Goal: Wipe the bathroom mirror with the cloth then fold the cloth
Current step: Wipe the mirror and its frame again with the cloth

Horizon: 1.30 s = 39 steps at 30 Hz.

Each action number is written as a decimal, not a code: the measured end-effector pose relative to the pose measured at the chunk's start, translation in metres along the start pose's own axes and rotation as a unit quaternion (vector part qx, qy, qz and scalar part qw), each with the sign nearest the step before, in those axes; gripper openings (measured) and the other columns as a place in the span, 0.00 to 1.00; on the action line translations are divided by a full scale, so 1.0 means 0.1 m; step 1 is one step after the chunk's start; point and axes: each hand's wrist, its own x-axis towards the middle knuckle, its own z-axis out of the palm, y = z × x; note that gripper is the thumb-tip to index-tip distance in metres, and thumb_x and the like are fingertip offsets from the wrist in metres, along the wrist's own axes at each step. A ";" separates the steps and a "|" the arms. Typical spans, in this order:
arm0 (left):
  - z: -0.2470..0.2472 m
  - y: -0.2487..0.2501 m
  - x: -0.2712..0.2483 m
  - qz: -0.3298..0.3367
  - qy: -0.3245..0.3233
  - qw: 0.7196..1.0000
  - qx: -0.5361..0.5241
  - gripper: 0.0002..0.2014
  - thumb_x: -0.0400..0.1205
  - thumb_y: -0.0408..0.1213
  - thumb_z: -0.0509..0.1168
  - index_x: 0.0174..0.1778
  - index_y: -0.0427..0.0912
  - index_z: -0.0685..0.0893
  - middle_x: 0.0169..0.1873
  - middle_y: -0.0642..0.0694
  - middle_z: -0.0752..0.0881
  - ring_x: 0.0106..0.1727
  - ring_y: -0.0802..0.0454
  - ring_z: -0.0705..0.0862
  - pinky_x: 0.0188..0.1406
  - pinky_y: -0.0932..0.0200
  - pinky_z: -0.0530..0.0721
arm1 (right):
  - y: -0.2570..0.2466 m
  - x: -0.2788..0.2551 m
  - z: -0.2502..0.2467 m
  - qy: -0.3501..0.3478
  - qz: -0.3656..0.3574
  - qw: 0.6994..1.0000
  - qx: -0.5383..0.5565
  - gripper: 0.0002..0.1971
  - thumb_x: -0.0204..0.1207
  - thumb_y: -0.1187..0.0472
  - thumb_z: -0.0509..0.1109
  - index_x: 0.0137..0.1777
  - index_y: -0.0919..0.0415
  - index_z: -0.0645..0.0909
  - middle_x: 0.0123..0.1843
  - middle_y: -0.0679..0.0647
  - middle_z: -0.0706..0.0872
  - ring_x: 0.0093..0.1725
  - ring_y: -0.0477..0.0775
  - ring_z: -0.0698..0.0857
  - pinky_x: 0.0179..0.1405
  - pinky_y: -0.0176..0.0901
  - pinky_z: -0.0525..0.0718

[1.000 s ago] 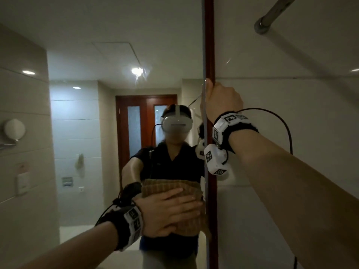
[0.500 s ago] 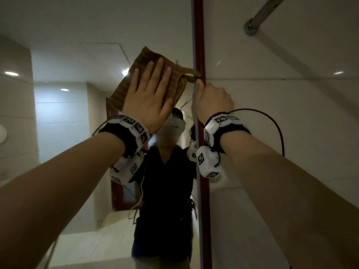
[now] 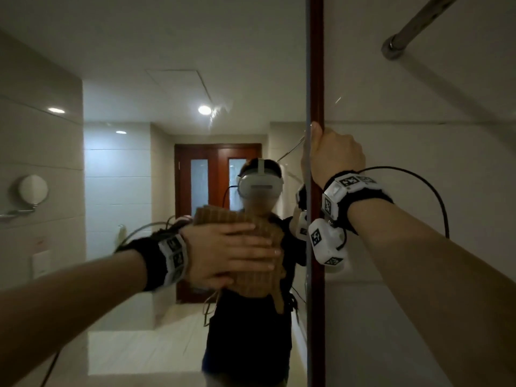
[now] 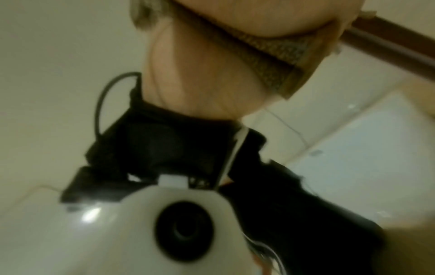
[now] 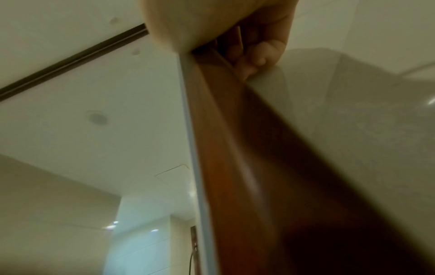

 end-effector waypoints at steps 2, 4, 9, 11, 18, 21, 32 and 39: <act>-0.16 -0.52 0.00 -0.105 0.026 0.994 0.011 0.36 0.80 0.54 0.56 0.85 0.48 0.57 0.84 0.43 0.58 0.84 0.43 0.58 0.83 0.39 0.49 | 0.01 0.00 0.01 0.001 -0.001 1.000 -0.006 0.34 0.87 0.42 0.41 0.48 0.66 0.82 0.46 0.66 0.87 0.44 0.66 0.85 0.39 0.49 0.79; -0.32 -0.99 0.02 -0.256 0.044 0.966 0.004 0.33 0.84 0.54 0.51 0.85 0.47 0.56 0.84 0.42 0.57 0.84 0.42 0.57 0.83 0.39 0.50 | 0.01 -0.01 0.00 -0.002 -0.002 1.000 -0.013 0.33 0.87 0.42 0.41 0.50 0.66 0.82 0.47 0.67 0.87 0.46 0.67 0.85 0.38 0.48 0.76; -0.37 -1.23 0.20 -0.528 0.119 0.839 -0.057 0.33 0.86 0.53 0.45 0.86 0.47 0.46 0.86 0.44 0.47 0.86 0.46 0.47 0.84 0.41 0.44 | -0.01 -0.03 -0.02 -0.006 0.003 1.000 -0.009 0.32 0.88 0.43 0.43 0.54 0.67 0.82 0.51 0.68 0.86 0.49 0.68 0.84 0.39 0.48 0.72; -0.35 -1.00 0.33 -0.569 0.131 0.809 -0.071 0.33 0.86 0.53 0.43 0.86 0.45 0.46 0.86 0.42 0.46 0.86 0.44 0.46 0.84 0.40 0.44 | -0.02 -0.02 -0.02 -0.005 0.003 1.000 -0.010 0.32 0.88 0.43 0.43 0.53 0.67 0.82 0.50 0.68 0.86 0.49 0.67 0.85 0.39 0.47 0.73; -0.02 0.40 0.15 -0.103 -0.007 0.993 -0.057 0.37 0.82 0.55 0.55 0.86 0.48 0.51 0.86 0.45 0.51 0.86 0.44 0.49 0.83 0.37 0.43 | -0.01 0.00 -0.02 -0.015 0.006 1.000 0.000 0.33 0.88 0.42 0.42 0.51 0.68 0.82 0.49 0.68 0.87 0.47 0.67 0.85 0.40 0.48 0.77; 0.05 0.32 0.02 0.027 -0.021 0.999 -0.031 0.35 0.83 0.53 0.55 0.86 0.49 0.52 0.86 0.47 0.53 0.86 0.47 0.50 0.84 0.41 0.42 | 0.00 0.00 -0.01 -0.016 0.010 1.000 0.002 0.33 0.88 0.42 0.43 0.52 0.68 0.82 0.49 0.68 0.87 0.47 0.67 0.85 0.41 0.50 0.79; -0.58 -1.48 0.60 -0.508 0.098 0.852 -0.078 0.33 0.85 0.56 0.39 0.86 0.48 0.43 0.86 0.45 0.44 0.86 0.46 0.45 0.83 0.40 0.43 | -0.01 -0.03 -0.03 -0.017 0.005 1.000 -0.015 0.32 0.88 0.43 0.42 0.49 0.65 0.82 0.48 0.65 0.87 0.46 0.65 0.85 0.37 0.44 0.72; -0.39 -0.30 0.83 -0.399 0.112 0.906 -0.090 0.34 0.86 0.55 0.46 0.86 0.43 0.48 0.86 0.41 0.48 0.86 0.43 0.47 0.83 0.38 0.45 | -0.01 -0.07 -0.08 -0.054 0.032 0.998 0.024 0.29 0.88 0.46 0.46 0.42 0.64 0.81 0.49 0.62 0.87 0.46 0.61 0.85 0.37 0.43 0.70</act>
